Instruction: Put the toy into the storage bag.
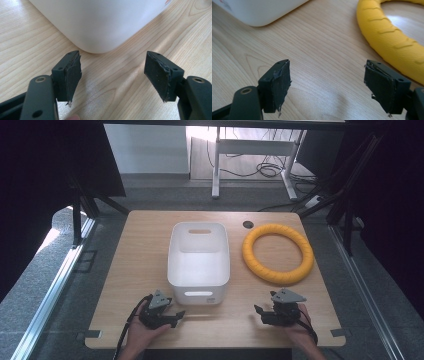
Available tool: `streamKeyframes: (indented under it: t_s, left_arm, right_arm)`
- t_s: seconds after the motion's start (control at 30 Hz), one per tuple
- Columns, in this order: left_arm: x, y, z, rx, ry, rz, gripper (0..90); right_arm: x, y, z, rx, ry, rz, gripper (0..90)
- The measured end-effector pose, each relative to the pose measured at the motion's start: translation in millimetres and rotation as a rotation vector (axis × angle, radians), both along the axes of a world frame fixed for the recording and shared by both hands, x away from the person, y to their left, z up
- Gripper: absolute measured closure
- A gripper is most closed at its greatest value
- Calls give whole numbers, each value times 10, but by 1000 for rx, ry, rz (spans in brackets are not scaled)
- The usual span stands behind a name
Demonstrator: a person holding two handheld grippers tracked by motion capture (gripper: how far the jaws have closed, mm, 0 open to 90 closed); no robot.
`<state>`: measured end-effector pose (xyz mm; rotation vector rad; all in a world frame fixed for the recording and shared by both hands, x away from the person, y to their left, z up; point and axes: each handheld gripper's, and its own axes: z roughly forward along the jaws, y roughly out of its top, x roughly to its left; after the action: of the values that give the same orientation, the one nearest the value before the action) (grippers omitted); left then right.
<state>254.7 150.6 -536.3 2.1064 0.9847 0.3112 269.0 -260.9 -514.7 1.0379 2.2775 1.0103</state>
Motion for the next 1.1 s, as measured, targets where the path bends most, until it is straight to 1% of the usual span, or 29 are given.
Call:
streamKeyframes:
  t_s: [0.07, 0.13, 0.2, 0.33, 0.43, 0.5, 0.6, 0.63, 0.77, 0.9, 1.03, 1.1]
  left_arm:
    - [7, 5, -12, 4, 2, -3, 299]
    - [6, 6, -17, 6, 5, -4, 299]
    - [1, 4, -15, 9, 6, -6, 299]
    - [-18, 6, 18, -5, -5, -5, 299]
    - [-21, 0, 26, -6, -6, -5, 299]
    - [-21, -11, 27, -6, -5, -9, 299]
    - [-22, -34, 26, -6, -3, -19, 298]
    - [-20, -42, 21, -3, 0, -21, 298]
    - [-23, -51, 15, -5, 2, -22, 299]
    - [-31, -81, 2, 4, 7, -33, 297]
    - [-24, -76, 0, 2, 8, -30, 297]
    - [-16, -54, 23, -4, 9, -20, 297]
  right_arm:
    - [37, 0, -32, 4, 30, 13, 220]
    - [46, 3, -43, 2, 39, 19, 219]
    - [35, 11, -48, 2, 36, 19, 226]
    - [-23, 14, -25, 0, 44, 38, 225]
    - [-22, 9, -24, -5, 49, 41, 236]
    - [-9, -3, -25, -9, 48, 43, 249]
    - [25, -26, -20, 6, 57, 43, 262]
    - [48, -48, -11, 10, 57, 44, 283]
    - [74, -87, 26, 21, 57, 38, 284]
    - [81, -141, 61, 16, 43, 33, 291]
    - [104, -159, 82, 16, 41, 33, 291]
    - [167, -173, 137, 38, 49, 51, 306]
